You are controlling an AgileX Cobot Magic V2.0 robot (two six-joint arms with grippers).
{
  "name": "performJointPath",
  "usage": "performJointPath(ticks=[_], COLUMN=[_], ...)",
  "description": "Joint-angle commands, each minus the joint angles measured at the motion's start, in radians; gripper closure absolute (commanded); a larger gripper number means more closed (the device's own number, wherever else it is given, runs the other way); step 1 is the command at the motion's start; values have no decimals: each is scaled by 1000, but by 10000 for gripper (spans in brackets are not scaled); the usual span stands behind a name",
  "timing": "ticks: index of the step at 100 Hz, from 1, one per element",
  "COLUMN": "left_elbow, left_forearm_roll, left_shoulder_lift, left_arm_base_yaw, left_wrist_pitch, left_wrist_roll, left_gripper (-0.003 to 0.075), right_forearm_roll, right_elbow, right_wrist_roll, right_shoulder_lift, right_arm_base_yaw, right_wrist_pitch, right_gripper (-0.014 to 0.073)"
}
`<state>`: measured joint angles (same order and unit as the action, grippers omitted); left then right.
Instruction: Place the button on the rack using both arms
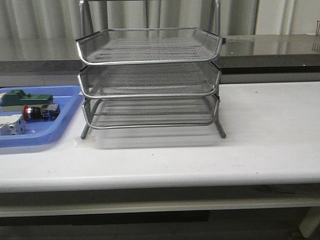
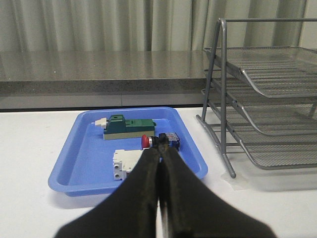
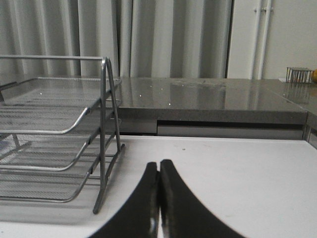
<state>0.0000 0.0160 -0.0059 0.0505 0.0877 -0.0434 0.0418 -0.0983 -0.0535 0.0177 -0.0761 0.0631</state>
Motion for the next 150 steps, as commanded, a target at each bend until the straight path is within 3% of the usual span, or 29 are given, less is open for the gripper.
performJointPath(ticks=[1, 33, 46, 83, 109, 120, 141, 150], left_elbow=[46, 46, 46, 46, 46, 46, 46, 46], left_forearm_roll=[-7, -7, -7, -7, -7, -7, -7, -7], left_shoulder_lift=[-33, -33, -33, -33, -33, -33, -33, -33], left_arm_base_yaw=[8, 8, 8, 8, 8, 8, 8, 8], left_wrist_pitch=[-88, -88, -88, -88, -88, -88, -88, -88], left_wrist_roll=[-2, -2, -2, -2, -2, -2, -2, -2], left_gripper=[741, 741, 741, 741, 741, 741, 741, 741], right_forearm_roll=[5, 102, 132, 150, 318, 380, 467, 516], right_elbow=[-122, -459, -560, -629, -629, -629, -629, -629], right_wrist_roll=[-6, -6, -6, -6, -6, -6, -6, -6], right_shoulder_lift=[-51, -352, -511, -820, -962, -1018, -1096, -1120], right_arm_base_yaw=[-1, -1, -1, -1, -1, -1, -1, -1], right_wrist_pitch=[28, 506, 616, 573, 503, 497, 480, 432], right_gripper=[650, 650, 650, 650, 641, 577, 284, 238])
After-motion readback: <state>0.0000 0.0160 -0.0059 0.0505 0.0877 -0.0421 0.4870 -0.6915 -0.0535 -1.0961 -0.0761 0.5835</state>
